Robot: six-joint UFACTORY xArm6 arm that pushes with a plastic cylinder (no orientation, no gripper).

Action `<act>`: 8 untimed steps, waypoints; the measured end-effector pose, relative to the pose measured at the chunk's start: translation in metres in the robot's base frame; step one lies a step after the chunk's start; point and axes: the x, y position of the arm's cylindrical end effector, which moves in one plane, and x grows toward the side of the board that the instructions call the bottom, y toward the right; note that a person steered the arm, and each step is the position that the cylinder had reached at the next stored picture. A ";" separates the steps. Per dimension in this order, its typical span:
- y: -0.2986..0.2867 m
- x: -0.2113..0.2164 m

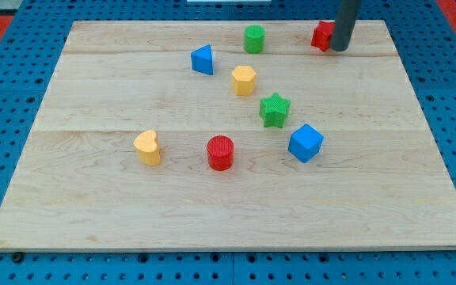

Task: Push the yellow hexagon and green star diagonal to each other

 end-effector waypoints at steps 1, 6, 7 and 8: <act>0.043 0.043; -0.095 0.082; -0.134 0.074; -0.152 0.066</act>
